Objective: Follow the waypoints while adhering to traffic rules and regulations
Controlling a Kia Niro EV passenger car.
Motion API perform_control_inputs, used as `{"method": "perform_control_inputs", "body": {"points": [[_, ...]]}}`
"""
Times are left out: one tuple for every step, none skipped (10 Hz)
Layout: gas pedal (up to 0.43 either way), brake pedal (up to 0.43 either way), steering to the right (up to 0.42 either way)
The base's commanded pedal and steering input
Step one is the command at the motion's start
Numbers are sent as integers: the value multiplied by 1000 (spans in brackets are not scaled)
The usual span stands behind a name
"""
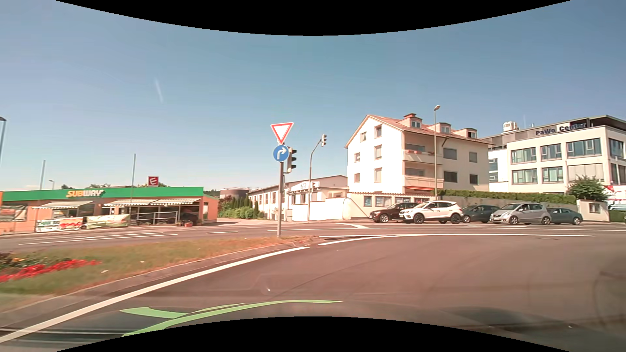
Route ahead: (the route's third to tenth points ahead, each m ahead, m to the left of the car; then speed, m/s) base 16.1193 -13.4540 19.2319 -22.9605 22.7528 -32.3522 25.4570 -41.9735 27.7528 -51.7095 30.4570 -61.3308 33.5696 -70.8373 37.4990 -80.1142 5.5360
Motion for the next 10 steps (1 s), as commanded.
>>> {"method": "perform_control_inputs", "body": {"points": [[130,0,360],[130,0,363],[138,0,365],[138,0,367],[138,0,372],[138,0,377],[138,0,381],[138,0,381],[138,0,381],[138,0,383]]}}
